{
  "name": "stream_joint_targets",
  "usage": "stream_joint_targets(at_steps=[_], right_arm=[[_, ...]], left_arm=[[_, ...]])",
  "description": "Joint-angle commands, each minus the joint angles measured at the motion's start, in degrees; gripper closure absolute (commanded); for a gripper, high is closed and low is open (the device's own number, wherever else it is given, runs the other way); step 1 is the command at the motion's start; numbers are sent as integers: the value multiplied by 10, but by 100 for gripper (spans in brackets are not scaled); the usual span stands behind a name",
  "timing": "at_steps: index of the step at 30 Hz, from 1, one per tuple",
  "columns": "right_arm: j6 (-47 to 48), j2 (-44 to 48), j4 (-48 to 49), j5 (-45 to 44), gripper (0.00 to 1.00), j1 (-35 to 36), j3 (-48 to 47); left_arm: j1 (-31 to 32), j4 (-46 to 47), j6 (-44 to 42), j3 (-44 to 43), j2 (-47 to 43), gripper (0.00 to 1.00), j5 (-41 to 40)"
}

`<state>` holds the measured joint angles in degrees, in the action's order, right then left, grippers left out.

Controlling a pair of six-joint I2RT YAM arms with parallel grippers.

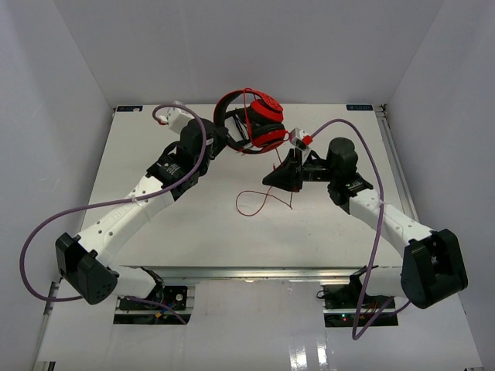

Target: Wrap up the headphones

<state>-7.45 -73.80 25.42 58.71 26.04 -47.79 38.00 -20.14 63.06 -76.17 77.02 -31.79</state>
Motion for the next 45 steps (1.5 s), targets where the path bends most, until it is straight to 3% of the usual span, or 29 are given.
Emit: stream_joint_targets(at_steps=[1, 6, 12, 15, 22, 27, 37, 39, 43, 45], right_arm=[[60, 26, -58, 18, 82, 30, 23], [108, 38, -94, 9, 81, 43, 22], [134, 49, -117, 1, 70, 48, 33], [138, 54, -119, -1, 61, 48, 37], [140, 59, -117, 8, 55, 47, 38], [149, 66, -120, 25, 42, 44, 40], [142, 62, -109, 23, 42, 40, 30], [153, 65, -121, -2, 35, 40, 25], [208, 74, -149, -95, 5, 32, 15], [220, 73, -128, -131, 7, 31, 27]], left_arm=[[-15, 63, 43, -47, 5, 100, -123], [-16, 58, 26, -56, 26, 100, -147], [-22, 55, 22, -79, 45, 100, -155], [-25, 54, 37, -85, 46, 100, -152], [-36, 50, 89, -75, 30, 100, -127], [-47, 37, 128, -61, 16, 100, -117], [-57, 39, 146, -50, 11, 100, -80], [-57, 40, 136, -49, 8, 100, -74], [-57, 44, 103, -42, -6, 100, -53], [-57, 45, 83, -28, -23, 100, -41]])
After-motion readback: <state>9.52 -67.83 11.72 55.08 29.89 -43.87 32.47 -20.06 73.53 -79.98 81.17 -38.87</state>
